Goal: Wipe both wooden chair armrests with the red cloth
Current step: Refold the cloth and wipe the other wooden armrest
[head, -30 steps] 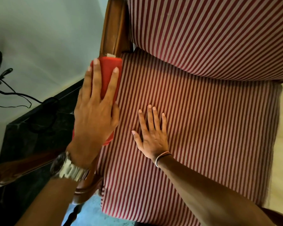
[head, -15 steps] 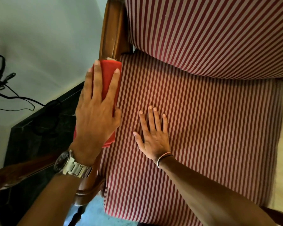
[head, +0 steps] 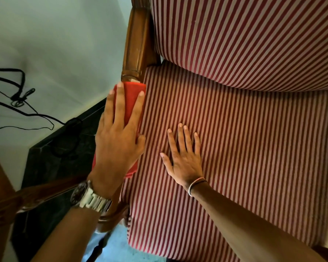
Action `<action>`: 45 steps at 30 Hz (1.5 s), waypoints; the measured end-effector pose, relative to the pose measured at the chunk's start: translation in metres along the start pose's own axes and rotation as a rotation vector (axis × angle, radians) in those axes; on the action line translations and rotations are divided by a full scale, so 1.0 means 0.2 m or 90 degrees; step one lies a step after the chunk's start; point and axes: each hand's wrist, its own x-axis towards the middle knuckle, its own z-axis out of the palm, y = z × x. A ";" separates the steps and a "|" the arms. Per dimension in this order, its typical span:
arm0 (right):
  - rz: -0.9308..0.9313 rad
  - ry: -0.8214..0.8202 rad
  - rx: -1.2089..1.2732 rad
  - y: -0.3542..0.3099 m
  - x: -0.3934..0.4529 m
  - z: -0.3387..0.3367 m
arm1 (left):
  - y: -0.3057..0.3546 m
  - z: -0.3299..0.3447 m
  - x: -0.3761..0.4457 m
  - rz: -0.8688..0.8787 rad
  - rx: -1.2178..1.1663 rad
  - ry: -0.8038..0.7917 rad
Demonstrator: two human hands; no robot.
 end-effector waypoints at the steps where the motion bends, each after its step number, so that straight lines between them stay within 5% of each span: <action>1: 0.001 -0.007 0.005 -0.01 0.00 -0.01 | 0.00 0.00 0.02 -0.001 0.003 0.003; 11: 0.023 -0.156 0.116 -0.06 0.03 -0.25 | -0.03 0.03 -0.29 -0.005 -0.022 -0.017; 15: 0.106 -0.169 0.480 -0.17 0.08 -0.45 | -0.04 -0.03 -0.31 -0.046 -0.236 -0.028; 18: 0.206 -0.197 0.861 -0.28 0.14 -0.59 | -0.08 -0.08 -0.38 -0.218 -0.371 -0.008; 20: 0.214 -0.226 0.971 -0.35 0.17 -0.65 | -0.12 -0.12 -0.45 -0.335 -0.389 -0.042; 26: 0.212 -0.047 0.865 -0.47 0.20 -0.69 | -0.08 -0.19 -0.57 -0.415 -0.333 -0.031; 32: 0.212 -0.004 0.830 -0.35 0.17 -0.69 | 0.09 -0.20 -0.53 -0.420 -0.322 0.037; 45: 0.261 0.090 0.983 0.75 -0.28 -1.04 | 1.14 -0.11 -0.49 -0.276 -0.596 -0.056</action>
